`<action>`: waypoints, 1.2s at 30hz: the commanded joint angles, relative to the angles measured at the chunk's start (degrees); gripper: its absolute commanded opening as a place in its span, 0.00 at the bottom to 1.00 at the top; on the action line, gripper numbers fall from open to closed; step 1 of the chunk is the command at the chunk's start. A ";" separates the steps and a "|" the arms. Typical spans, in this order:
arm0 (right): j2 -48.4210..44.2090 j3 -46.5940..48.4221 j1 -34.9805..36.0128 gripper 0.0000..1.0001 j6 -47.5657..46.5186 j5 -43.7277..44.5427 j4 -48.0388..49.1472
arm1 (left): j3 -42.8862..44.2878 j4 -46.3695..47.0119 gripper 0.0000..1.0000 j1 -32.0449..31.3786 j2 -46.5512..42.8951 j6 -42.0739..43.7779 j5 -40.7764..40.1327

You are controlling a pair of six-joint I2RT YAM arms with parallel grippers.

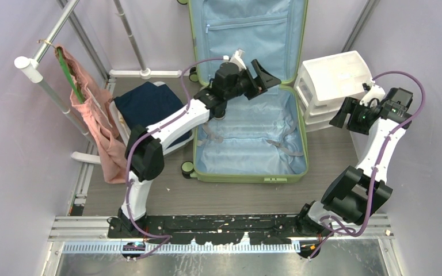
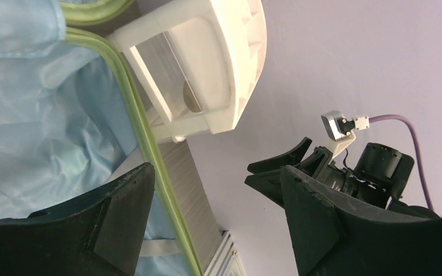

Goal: Open, take out, and arrange the luggage
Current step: Adjust the luggage at the center of the board.

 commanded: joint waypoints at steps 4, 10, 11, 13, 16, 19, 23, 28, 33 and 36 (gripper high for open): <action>-3.18 1.92 0.05 0.74 -0.45 -3.23 2.30 | 12.05 -8.53 0.79 -5.02 5.30 2.02 -7.02; -2.18 5.05 0.11 0.75 -1.36 -8.21 4.69 | 22.24 -12.36 0.77 -5.84 11.49 2.44 -6.05; -1.48 6.07 0.17 0.75 -0.60 -9.26 5.68 | 23.30 -13.54 0.76 -5.80 12.06 2.79 -5.56; 0.68 10.63 1.57 0.76 0.83 -10.30 7.05 | 23.44 -15.70 0.76 -5.79 11.62 4.10 -4.82; 5.38 18.87 7.89 0.81 1.73 -7.80 5.66 | 17.65 -15.85 0.76 -5.67 7.48 6.81 -4.65; 10.06 25.68 13.33 0.83 2.97 -3.88 5.37 | 10.50 -15.96 0.76 -5.09 1.63 9.43 -4.56; 15.55 34.17 18.62 0.83 2.80 3.42 2.69 | 0.10 -17.45 0.76 -3.74 -8.15 15.05 -6.08; 19.76 38.03 22.79 0.78 1.75 10.80 0.82 | -12.65 -18.13 0.77 -2.11 -21.09 21.60 -9.61; 22.09 36.96 25.26 0.66 -0.51 15.77 0.03 | -23.99 -18.10 0.78 -0.46 -32.15 23.27 -11.81; 22.80 35.78 26.39 0.56 -1.11 17.30 0.55 | -29.14 -18.77 0.78 0.22 -38.22 22.96 -13.58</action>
